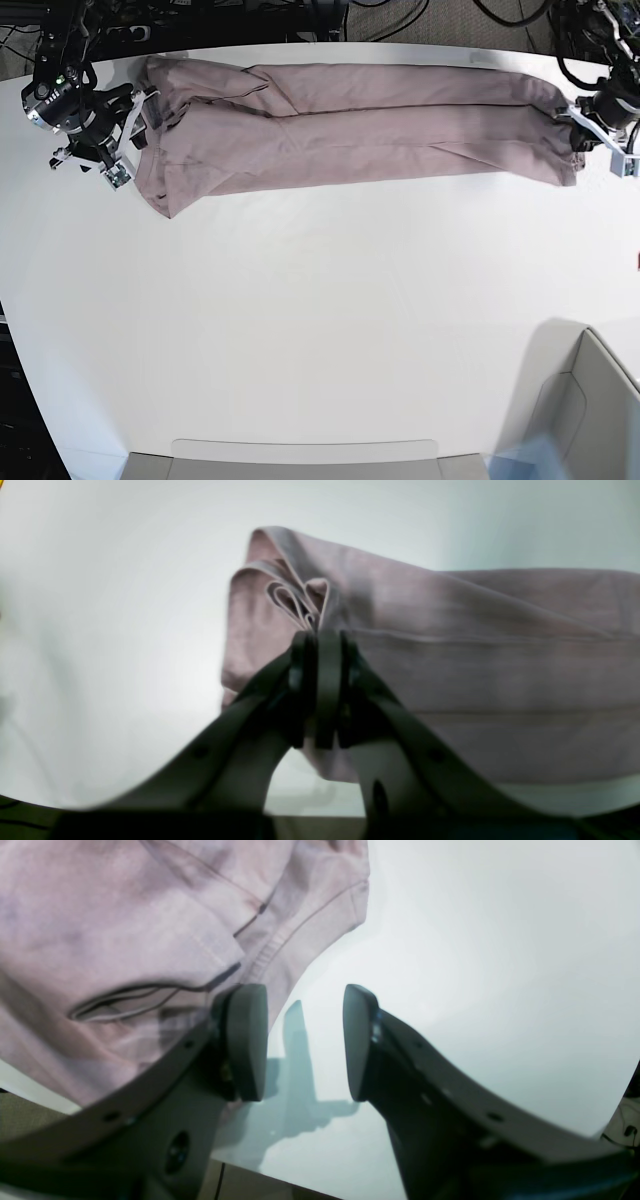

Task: Fold the T-shirt properly
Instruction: 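Lay the folded strip down and open both grippers, then grasp the collar end of the strip with the left gripper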

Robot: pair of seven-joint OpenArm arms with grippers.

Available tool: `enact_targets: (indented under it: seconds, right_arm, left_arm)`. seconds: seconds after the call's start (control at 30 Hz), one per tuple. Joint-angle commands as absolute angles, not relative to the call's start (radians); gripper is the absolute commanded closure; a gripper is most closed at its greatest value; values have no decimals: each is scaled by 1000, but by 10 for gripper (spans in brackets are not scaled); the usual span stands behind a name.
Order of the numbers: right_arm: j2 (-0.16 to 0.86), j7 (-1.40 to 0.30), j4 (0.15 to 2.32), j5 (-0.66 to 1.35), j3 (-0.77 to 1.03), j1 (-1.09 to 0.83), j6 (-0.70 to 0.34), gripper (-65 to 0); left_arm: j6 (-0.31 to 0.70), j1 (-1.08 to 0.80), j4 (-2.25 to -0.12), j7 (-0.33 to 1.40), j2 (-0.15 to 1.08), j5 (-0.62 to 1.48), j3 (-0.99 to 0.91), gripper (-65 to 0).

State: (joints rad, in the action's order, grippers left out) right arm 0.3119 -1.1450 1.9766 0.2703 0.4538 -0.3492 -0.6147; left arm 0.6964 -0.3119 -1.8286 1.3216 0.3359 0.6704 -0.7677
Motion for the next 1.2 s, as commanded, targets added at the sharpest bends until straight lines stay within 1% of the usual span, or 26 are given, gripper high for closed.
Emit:
enact_targets:
  seconds: [0.0, 0.2, 0.73, 0.97, 1.17]
  right_arm:
    - [326, -1136, 1994, 275, 461, -341, -625, -249]
    - [325, -1136, 1992, 275, 453, -328, -625, -249]
    - [325, -1136, 1991, 275, 452, -328, -625, -249]
    - [325, -1136, 1991, 275, 452, -329, -625, -249]
    - [325, -1136, 1991, 275, 452, -329, -625, -249]
  left_arm:
    - [698, -309, -1877, 1310, 337, 682, -751, 0]
    - [698, -354, -2028, 1314, 249, 682, -607, 0]
    - [698, -351, -2029, 1305, 31, 673, -268, 0]
    - [698, -381, -2025, 1293, 24, 653, -147, 0]
    - [698, -395, -2014, 1188, 24, 450, 33, 0]
